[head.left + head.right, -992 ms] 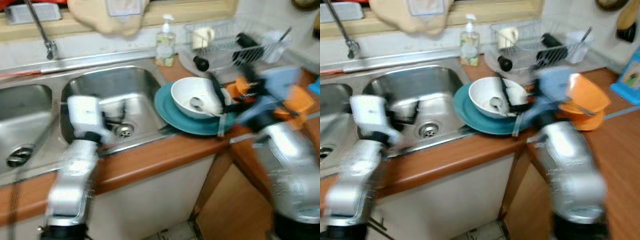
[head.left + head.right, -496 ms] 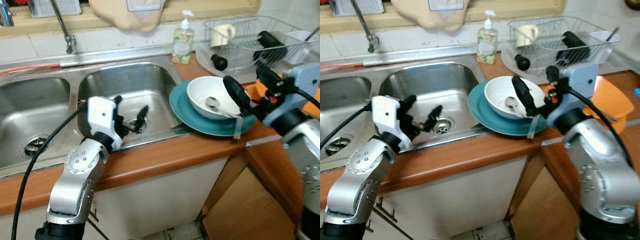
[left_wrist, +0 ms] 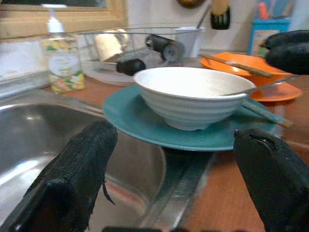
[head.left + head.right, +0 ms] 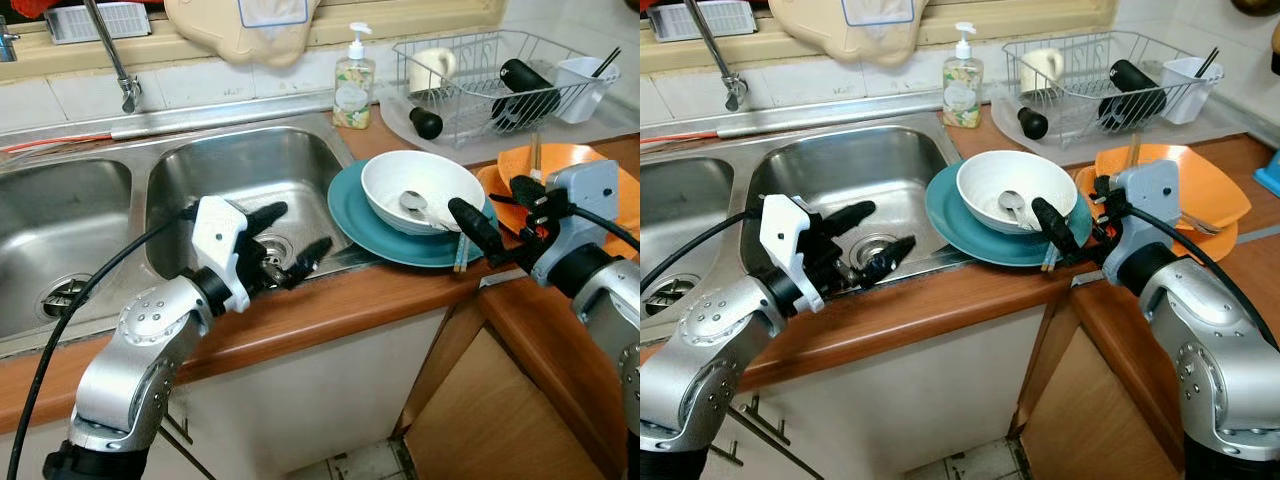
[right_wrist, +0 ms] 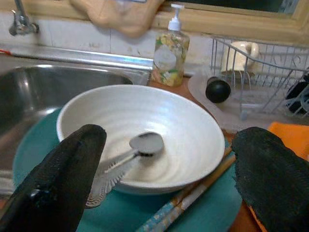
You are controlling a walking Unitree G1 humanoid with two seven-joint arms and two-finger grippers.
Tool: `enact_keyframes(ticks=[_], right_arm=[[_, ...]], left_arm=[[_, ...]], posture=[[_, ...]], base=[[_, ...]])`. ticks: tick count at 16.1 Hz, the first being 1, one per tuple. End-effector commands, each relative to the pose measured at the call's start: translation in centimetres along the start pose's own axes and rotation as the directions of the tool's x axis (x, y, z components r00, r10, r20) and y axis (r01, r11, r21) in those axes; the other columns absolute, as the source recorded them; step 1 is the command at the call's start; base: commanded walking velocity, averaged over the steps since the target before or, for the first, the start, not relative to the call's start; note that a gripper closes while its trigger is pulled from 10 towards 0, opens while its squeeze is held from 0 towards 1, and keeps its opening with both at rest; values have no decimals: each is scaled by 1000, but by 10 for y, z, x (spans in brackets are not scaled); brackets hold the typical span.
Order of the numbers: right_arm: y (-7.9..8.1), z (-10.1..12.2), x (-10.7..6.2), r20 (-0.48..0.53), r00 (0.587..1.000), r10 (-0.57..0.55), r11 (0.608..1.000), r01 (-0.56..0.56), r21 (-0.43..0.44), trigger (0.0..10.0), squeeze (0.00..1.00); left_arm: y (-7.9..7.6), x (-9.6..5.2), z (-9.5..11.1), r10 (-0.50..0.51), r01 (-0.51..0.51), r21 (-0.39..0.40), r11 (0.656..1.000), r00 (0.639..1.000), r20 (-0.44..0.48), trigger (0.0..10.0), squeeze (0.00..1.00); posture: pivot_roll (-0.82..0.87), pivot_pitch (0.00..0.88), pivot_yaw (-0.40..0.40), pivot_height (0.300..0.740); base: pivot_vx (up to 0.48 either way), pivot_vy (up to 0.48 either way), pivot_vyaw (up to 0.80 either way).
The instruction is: Kitchen organization
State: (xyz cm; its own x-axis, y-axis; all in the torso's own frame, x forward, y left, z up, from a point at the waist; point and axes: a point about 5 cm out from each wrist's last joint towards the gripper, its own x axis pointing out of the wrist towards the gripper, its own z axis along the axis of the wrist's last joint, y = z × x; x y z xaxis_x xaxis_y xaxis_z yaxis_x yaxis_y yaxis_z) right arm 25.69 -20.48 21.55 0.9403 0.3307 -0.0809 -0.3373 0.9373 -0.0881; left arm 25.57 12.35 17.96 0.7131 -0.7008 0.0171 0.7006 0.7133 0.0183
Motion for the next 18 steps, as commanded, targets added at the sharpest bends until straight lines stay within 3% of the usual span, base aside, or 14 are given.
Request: enact_keyframes(ticks=[1,8,14,16,17,18], right_arm=[[-3,-6,-1,-39,999,-15,1000,15,-2,10000,0],[5,9,-4,80,996,46,998,-49,38,10000,0],[3,-6,-4,-32,999,22,998,-23,-51,10000,0],[-3,-9,-3,-52,998,-33,998,30,-56,7333,0],[-5,-9,-3,-52,998,-47,997,44,-57,4157,0],[-8,-9,-3,-43,998,-55,997,53,-51,2941,0]], left_arm=[[-6,0,2,-41,41,-4,999,999,-4,10000,0],[-10,-4,2,-77,77,-34,996,997,-2,10000,0],[-16,-3,0,-106,106,-45,993,994,-14,10000,0],[-16,-2,1,-108,107,-47,993,994,-16,10000,0],[-17,-2,1,-109,108,-48,993,994,-16,10000,0],[-17,-3,0,-110,110,-50,993,994,-16,10000,0]], posture=[[-97,0,53,740],[-98,0,50,740],[-100,0,50,740],[-99,0,50,740],[-99,0,50,740],[-99,0,50,740]], base=[[0,0,0],[0,0,0],[0,0,0],[0,0,0],[0,0,0],[0,0,0]])
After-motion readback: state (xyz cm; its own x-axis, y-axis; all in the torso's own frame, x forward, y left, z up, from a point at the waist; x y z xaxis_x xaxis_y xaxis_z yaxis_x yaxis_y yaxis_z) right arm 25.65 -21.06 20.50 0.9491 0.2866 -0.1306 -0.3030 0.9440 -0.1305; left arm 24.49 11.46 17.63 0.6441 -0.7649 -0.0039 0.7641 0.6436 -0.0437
